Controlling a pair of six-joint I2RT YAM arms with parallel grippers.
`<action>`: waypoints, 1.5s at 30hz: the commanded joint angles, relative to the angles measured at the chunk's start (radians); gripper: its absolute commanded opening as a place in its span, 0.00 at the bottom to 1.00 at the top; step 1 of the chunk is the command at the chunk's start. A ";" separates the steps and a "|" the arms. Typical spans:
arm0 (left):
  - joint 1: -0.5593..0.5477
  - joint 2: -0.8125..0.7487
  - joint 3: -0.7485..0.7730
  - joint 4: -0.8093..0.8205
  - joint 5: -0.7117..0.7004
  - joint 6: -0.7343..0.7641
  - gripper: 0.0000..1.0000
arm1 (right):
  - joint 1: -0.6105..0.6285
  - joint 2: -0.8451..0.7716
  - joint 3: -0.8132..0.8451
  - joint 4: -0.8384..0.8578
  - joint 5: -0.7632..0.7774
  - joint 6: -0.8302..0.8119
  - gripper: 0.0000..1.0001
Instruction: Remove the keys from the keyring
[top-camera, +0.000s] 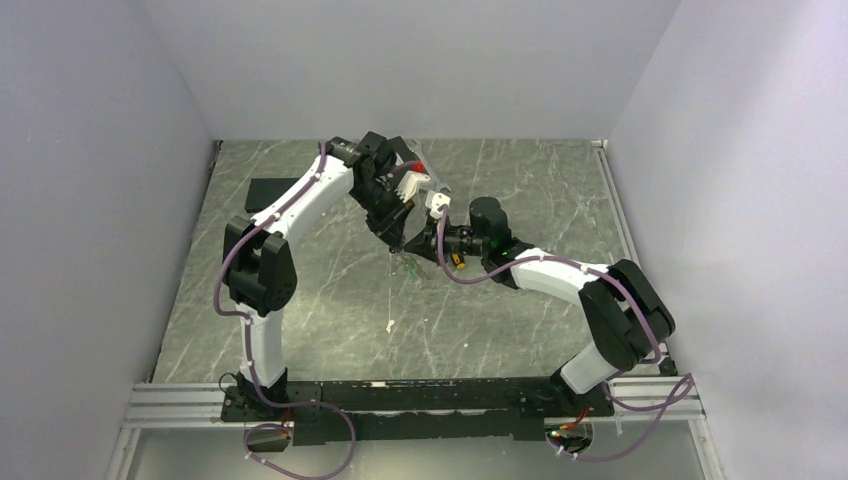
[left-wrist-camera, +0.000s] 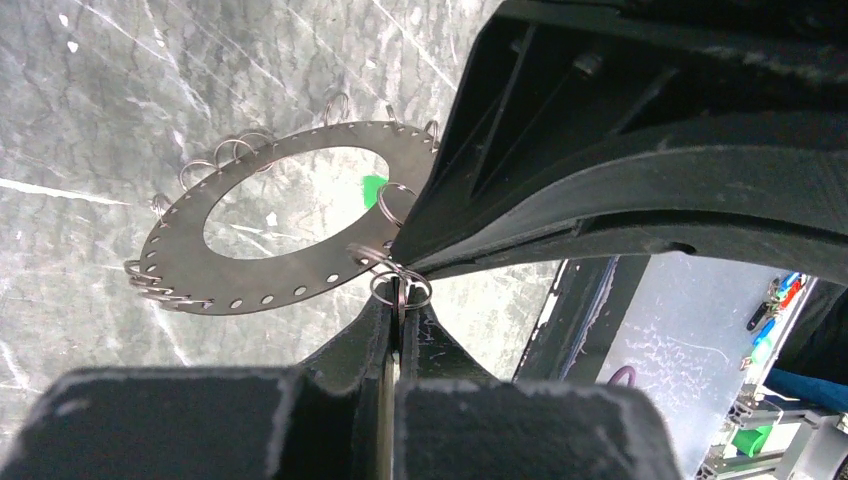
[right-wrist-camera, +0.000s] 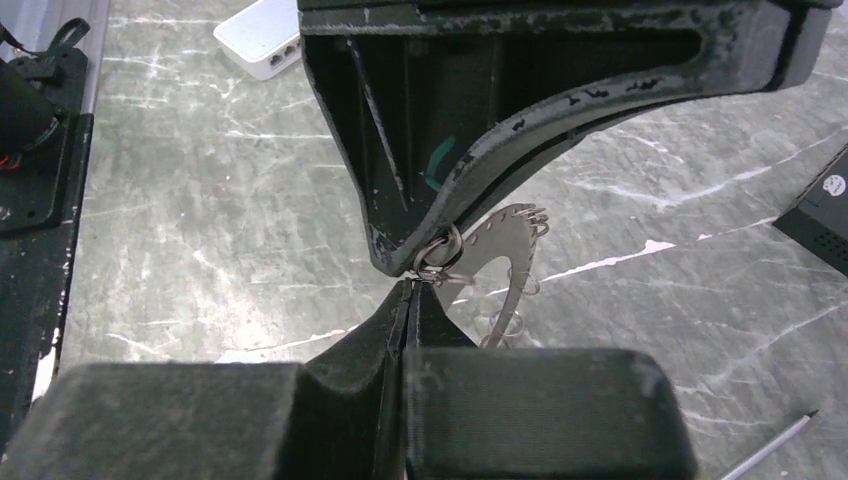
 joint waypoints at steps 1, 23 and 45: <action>-0.002 -0.021 0.051 -0.042 0.026 0.024 0.00 | 0.000 -0.033 0.018 0.032 -0.028 -0.059 0.00; 0.012 -0.010 0.063 -0.070 0.084 0.036 0.00 | 0.000 -0.065 0.004 0.028 -0.052 -0.013 0.31; -0.065 0.031 0.182 -0.220 -0.060 -0.041 0.00 | -0.001 -0.043 -0.038 0.000 0.022 -0.133 0.52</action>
